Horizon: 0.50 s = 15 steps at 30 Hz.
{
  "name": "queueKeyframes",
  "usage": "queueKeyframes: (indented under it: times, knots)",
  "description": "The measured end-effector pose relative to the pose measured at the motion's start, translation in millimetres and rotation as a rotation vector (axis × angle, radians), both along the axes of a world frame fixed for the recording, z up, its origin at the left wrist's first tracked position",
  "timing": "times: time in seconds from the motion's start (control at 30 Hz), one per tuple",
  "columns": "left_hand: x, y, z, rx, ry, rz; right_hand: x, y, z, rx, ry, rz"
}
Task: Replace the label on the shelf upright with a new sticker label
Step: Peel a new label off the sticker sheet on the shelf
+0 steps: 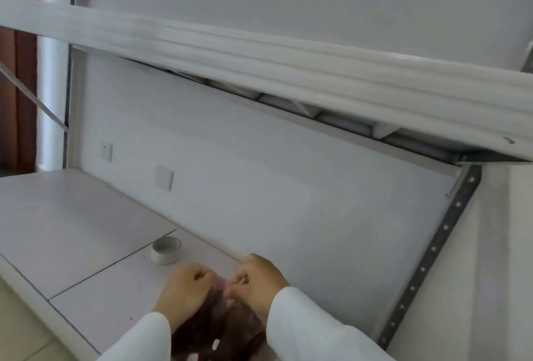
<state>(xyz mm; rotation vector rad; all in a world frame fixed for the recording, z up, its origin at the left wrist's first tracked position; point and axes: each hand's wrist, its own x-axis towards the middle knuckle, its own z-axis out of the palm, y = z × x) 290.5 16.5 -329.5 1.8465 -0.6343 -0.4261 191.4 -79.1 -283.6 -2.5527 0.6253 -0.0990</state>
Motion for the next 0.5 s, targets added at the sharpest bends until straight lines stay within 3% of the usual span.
queueKeyframes:
  times: [0.5]
  knots:
    - [9.5, -13.5, -9.0, 0.043, -0.047, -0.010, -4.5, -12.7, -25.5, 0.020, 0.074, -0.082]
